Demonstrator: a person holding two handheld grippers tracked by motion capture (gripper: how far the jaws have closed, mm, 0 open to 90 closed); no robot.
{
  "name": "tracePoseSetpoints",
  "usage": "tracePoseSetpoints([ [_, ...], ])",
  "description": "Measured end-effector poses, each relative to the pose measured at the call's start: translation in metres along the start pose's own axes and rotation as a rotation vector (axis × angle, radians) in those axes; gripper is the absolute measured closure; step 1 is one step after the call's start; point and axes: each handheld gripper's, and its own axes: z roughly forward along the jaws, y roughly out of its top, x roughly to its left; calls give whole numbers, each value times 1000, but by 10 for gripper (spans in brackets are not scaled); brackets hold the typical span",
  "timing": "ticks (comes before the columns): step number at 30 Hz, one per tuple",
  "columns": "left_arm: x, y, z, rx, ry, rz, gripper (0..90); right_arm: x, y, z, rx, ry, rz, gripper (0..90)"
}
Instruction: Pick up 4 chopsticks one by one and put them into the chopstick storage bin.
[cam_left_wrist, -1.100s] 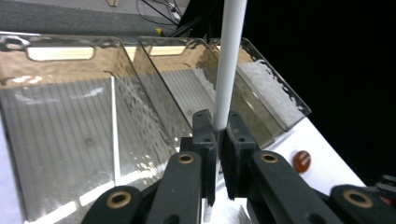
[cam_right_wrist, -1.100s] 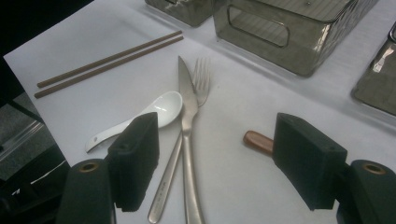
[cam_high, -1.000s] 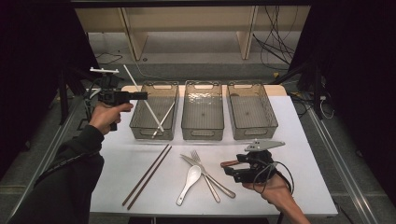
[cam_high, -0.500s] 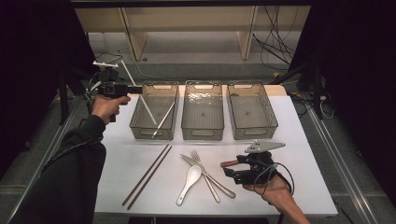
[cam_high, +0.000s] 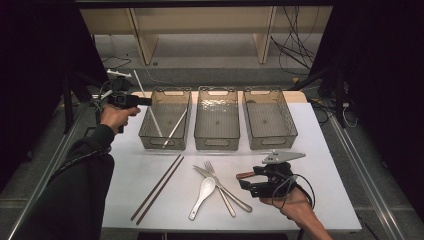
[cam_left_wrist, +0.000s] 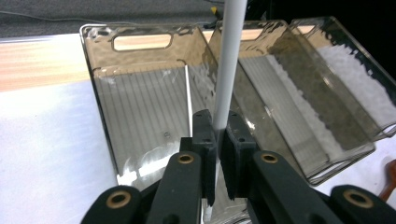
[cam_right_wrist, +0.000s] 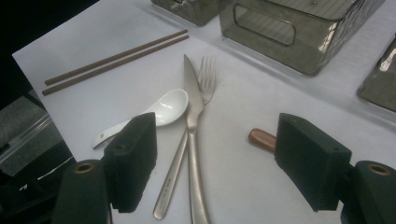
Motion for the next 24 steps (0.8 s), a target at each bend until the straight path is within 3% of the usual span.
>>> tracePoseSetpoints([
  [24,6,-10,20,83,20,23,839,-1,0,0,3,2,1,307],
])
